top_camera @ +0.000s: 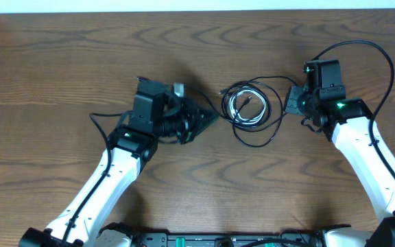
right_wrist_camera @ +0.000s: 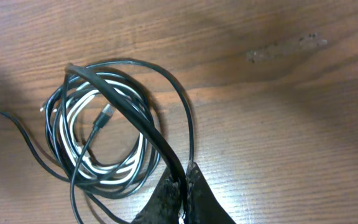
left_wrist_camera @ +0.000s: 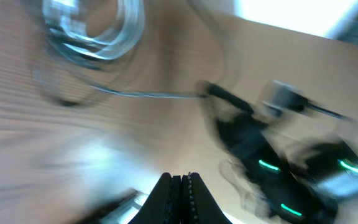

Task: Untangle cables

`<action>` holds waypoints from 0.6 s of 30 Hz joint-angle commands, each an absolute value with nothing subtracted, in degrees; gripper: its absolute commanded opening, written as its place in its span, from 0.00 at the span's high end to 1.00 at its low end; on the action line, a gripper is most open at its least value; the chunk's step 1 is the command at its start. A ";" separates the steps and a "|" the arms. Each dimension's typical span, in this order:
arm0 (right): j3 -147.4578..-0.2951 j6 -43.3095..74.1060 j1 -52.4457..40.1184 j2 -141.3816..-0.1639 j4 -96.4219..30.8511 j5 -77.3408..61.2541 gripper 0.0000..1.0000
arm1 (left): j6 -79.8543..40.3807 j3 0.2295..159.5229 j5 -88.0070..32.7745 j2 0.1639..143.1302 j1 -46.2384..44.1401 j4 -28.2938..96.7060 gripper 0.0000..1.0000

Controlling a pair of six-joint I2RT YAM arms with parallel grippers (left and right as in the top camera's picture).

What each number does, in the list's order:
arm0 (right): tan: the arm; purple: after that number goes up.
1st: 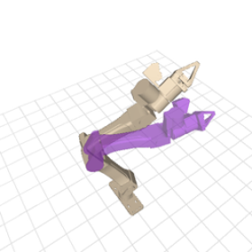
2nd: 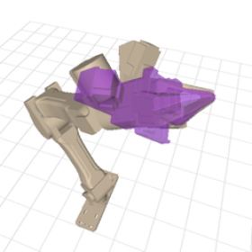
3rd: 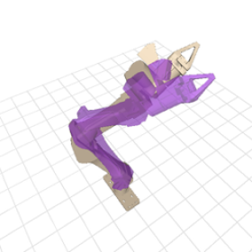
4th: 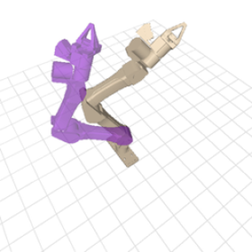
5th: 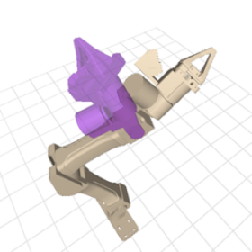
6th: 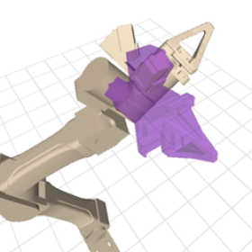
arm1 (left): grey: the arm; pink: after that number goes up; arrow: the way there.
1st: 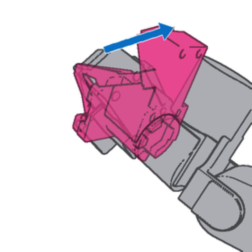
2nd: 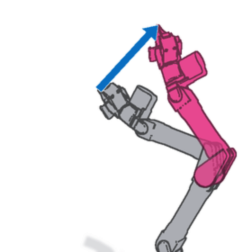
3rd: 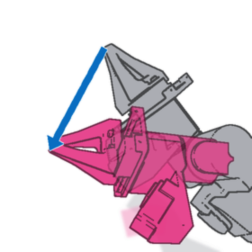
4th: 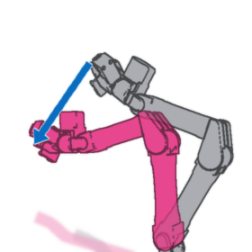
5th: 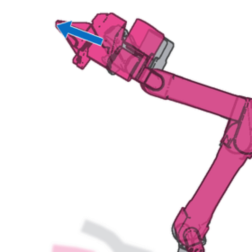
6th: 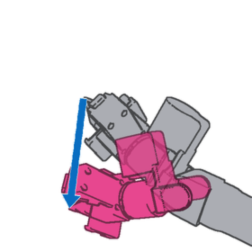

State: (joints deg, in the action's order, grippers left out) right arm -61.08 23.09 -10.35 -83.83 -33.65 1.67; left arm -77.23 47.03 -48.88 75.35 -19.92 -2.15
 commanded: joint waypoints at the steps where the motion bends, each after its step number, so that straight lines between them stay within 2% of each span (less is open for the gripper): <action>1: -62.13 24.43 -10.04 -83.48 -34.17 1.56 0.99 | -89.86 47.44 -57.60 74.74 -19.57 -5.78 0.93; 18: -62.13 24.43 -10.04 -83.48 -34.28 1.56 0.99 | -93.10 47.44 -60.01 74.74 -19.59 -6.59 0.93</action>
State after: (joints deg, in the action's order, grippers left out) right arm -61.08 23.68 -10.35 -83.85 -34.30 1.67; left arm -91.96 47.03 -58.06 75.11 -19.88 -6.33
